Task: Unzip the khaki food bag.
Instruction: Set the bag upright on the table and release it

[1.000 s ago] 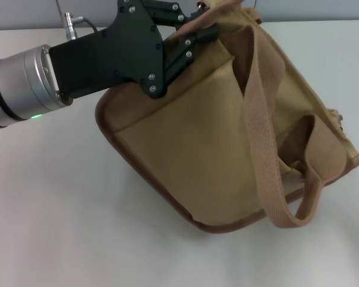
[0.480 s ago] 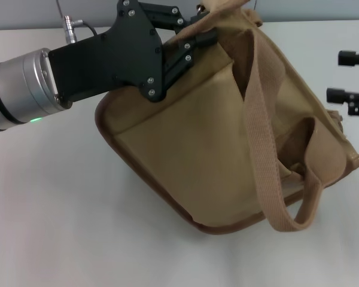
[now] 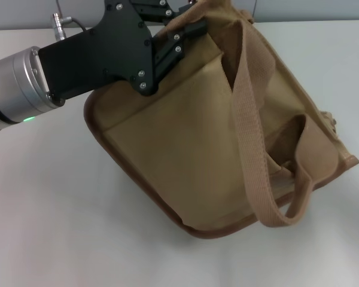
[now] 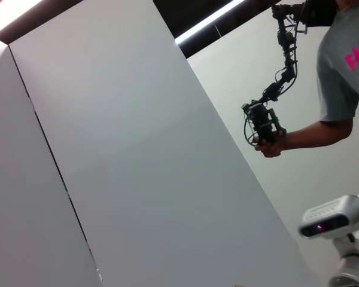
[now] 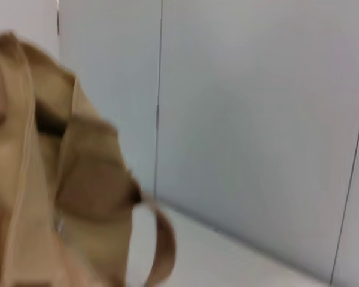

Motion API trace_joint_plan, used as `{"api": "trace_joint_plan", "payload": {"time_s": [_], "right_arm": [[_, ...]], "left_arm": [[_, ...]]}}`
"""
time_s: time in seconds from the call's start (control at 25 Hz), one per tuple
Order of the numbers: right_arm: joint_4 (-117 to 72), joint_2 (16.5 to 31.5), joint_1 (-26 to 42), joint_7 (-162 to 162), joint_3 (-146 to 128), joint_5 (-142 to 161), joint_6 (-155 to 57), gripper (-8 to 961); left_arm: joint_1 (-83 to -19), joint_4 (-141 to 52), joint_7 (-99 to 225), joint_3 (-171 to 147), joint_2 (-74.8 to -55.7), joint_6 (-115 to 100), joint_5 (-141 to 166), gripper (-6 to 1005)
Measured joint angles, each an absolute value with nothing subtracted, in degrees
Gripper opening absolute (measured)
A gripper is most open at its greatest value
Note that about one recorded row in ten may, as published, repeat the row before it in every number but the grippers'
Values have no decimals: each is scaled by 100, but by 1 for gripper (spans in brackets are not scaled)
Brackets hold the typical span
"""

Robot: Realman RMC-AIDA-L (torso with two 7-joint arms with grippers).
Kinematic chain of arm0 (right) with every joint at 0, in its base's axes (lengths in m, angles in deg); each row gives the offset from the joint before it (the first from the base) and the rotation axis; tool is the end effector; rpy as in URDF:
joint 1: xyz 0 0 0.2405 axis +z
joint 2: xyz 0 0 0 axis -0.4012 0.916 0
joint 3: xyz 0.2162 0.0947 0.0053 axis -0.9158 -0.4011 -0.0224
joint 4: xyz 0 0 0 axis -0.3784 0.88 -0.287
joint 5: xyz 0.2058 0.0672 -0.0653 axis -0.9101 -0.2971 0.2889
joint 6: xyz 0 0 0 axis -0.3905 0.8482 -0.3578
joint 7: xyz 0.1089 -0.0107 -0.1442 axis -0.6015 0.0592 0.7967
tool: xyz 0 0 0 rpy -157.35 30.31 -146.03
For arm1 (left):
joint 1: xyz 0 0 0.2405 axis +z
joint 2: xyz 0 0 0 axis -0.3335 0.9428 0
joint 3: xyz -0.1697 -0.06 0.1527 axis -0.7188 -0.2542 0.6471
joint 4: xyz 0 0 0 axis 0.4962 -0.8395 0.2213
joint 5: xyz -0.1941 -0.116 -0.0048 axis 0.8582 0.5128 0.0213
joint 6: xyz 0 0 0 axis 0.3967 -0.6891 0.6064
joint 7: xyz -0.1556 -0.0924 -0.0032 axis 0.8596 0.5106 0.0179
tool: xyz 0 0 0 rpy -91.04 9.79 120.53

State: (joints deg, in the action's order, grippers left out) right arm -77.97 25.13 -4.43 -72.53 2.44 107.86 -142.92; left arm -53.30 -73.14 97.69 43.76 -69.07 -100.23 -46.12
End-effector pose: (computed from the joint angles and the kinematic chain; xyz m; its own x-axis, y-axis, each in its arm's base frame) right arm 0.2974 0.3111 0.1428 0.8604 -0.1089 -0.4979 -0.4056 -0.7379 -0.5395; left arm -0.1245 0.3382 -0.0035 0.4878 -0.4991 0.7162 -0.1169 -0.8504 -0.5130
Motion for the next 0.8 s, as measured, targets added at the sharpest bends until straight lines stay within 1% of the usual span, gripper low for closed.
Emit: {"api": "trace_joint_plan", "payload": {"time_s": [0.08,0.2,0.32,0.36,0.4,0.44,0.52,0.56,0.6,0.68,0.8], "right_arm": [[-7625,2369,-591,-7052,452,11077,-14402,697],[-7607,2384,-592,-6963,647,11290,-14486,696],[-7652,2526,-514,-6883,935,11588,-14379,696],[-7679,2672,-384,-6841,1009,11764,-14158,696],[-7688,2738,-307,-6827,1020,11865,-14056,696],[-7688,2738,-307,-6827,1020,11865,-14056,696],[-7722,2845,-176,-6805,1026,12026,-13905,696],[-7778,2930,-109,-6743,1061,12086,-13750,696],[-7778,2930,-109,-6743,1061,12086,-13750,695],[-7861,3020,-14,-6682,1211,12089,-13589,695],[-7865,3034,63,-6682,1341,12080,-13629,695]], "left_arm": [[-5330,-7314,9770,4373,-6906,-10022,-4608,188],[-5334,-7314,9769,4372,-6905,-10017,-4604,189],[-5357,-7314,9770,4394,-6908,-9996,-4603,190],[-5370,-7314,9770,4409,-6912,-9985,-4603,190],[-5370,-7314,9770,4409,-6912,-9985,-4603,190],[-5376,-7314,9770,4413,-6914,-9983,-4603,191],[-5380,-7314,9776,4413,-6914,-9984,-4602,191],[-5376,-7314,9790,4413,-6912,-9994,-4602,192],[-5376,-7314,9790,4413,-6912,-9994,-4602,192],[-5375,-7314,9798,4413,-6908,-10004,-4602,193],[-5376,-7314,9799,4412,-6906,-10006,-4602,194]]}}
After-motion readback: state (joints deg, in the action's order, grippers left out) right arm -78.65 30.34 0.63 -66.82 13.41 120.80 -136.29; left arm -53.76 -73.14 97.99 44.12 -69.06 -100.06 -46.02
